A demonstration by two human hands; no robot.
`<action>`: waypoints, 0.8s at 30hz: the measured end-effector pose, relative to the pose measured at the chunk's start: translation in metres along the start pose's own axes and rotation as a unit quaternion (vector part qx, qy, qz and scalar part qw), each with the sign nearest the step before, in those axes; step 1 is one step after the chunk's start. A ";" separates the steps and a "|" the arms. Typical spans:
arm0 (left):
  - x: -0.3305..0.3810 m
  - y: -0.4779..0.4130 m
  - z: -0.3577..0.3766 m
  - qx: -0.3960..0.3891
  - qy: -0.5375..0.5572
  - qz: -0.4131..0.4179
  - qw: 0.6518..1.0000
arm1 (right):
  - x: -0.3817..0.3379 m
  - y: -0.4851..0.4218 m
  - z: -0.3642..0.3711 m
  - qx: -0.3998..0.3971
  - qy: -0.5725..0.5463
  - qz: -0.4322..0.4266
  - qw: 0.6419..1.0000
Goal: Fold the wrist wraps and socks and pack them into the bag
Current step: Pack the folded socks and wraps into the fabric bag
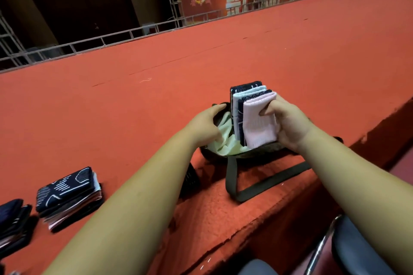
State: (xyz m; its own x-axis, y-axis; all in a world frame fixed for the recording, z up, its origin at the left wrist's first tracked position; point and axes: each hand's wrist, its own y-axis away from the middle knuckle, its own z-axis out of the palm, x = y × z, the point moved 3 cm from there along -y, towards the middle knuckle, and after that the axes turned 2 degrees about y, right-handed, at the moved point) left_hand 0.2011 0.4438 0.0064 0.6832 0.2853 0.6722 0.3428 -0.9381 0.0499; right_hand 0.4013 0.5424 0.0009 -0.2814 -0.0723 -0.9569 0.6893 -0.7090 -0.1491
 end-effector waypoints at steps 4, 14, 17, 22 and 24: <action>0.009 0.002 -0.011 0.030 0.145 0.001 0.989 | 0.032 -0.018 0.016 0.001 0.063 0.055 0.997; 0.015 0.005 -0.020 0.028 0.332 -0.019 0.943 | 0.057 -0.041 0.015 -0.038 0.420 0.143 0.895; 0.020 0.006 -0.018 0.021 0.342 -0.017 0.939 | 0.065 -0.055 0.018 -0.046 0.496 0.172 0.850; 0.019 0.007 -0.020 0.019 0.380 -0.023 0.925 | 0.084 -0.068 0.028 -0.017 0.530 0.197 0.825; 0.019 0.010 -0.025 0.027 0.416 -0.020 0.909 | 0.091 -0.080 0.029 -0.032 0.557 0.193 0.807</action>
State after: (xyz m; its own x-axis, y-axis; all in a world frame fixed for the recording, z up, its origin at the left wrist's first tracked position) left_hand 0.2014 0.4353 0.0377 -0.0479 0.0509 0.9976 0.4037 -0.9125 0.0660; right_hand 0.3013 0.5723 -0.0672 0.7126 0.4225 -0.5601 0.6258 -0.7436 0.2353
